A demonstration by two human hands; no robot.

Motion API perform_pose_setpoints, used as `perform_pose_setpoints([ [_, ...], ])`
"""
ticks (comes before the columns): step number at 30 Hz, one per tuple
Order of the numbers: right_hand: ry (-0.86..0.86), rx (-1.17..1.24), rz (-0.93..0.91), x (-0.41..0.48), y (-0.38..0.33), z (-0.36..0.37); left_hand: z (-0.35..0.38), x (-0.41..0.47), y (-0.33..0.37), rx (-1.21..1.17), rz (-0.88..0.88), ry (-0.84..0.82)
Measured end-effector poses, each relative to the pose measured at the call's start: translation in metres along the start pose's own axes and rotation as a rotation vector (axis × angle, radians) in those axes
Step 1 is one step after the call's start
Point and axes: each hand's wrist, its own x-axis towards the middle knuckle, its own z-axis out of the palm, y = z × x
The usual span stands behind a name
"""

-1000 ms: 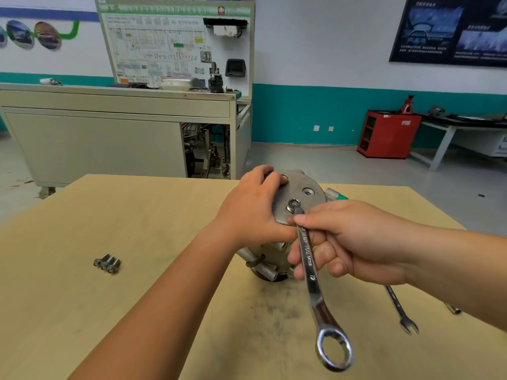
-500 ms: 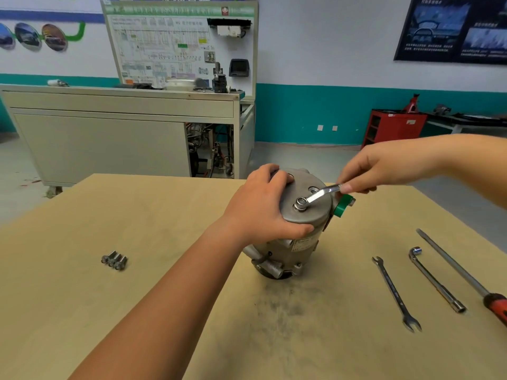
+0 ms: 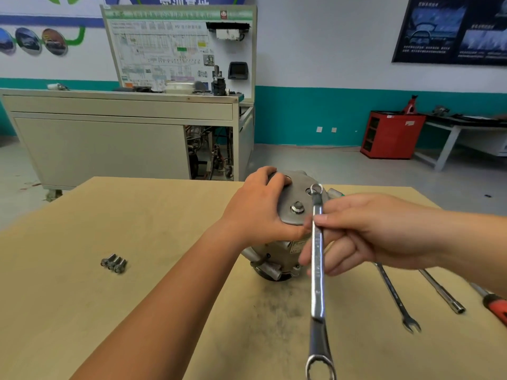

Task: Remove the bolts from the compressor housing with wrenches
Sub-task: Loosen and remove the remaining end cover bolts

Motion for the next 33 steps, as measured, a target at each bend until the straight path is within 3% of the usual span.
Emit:
perform_pose_setpoints([
  [8,0.104,0.167,0.026,0.009,0.003,0.008,0.0,0.001,0.0,0.02,0.006,0.001],
  [18,0.112,0.138,-0.002,0.015,0.008,0.004,0.001,0.001,0.0,0.017,0.015,0.023],
  [33,0.021,-0.307,0.16,0.016,-0.009,-0.02,0.002,0.0,-0.004,-0.013,0.028,0.023],
])
